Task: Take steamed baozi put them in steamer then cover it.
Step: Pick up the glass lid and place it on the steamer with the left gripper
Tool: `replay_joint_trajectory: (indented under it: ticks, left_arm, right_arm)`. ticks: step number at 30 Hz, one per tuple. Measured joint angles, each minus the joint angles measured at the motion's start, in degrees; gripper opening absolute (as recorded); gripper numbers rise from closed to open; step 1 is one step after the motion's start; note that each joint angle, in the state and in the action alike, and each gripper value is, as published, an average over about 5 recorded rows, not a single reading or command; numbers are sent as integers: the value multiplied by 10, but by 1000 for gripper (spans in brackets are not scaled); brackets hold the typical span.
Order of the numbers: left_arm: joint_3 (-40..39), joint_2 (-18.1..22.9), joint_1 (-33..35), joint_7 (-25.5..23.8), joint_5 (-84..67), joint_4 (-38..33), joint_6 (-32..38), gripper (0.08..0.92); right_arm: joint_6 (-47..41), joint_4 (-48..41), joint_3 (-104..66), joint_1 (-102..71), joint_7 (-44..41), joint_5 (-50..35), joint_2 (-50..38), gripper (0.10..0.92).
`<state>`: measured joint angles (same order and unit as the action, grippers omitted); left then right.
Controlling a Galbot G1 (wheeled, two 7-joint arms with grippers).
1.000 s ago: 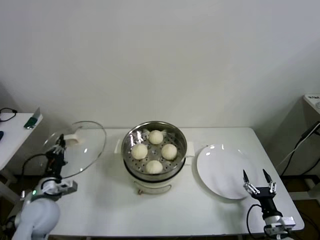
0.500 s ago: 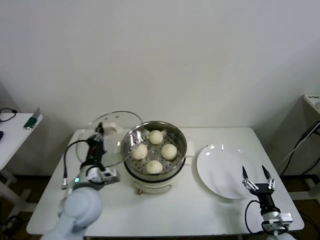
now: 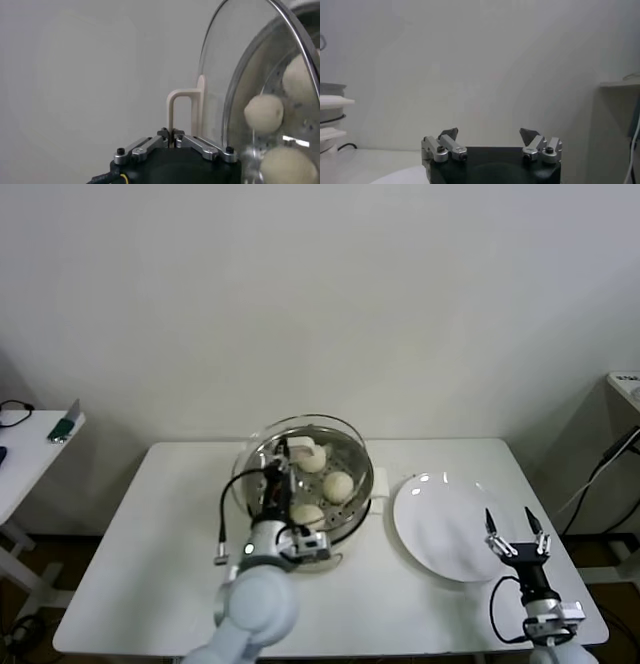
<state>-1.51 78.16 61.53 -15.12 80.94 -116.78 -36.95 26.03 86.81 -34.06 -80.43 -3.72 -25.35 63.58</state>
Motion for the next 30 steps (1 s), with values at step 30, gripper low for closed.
replay_joint_trajectory:
  ticks: [30]
  left_arm:
    - [-16,44,-22,20,82,119,-2,134]
  right_arm:
    - [3,4,-8,10,13,5,14,823]
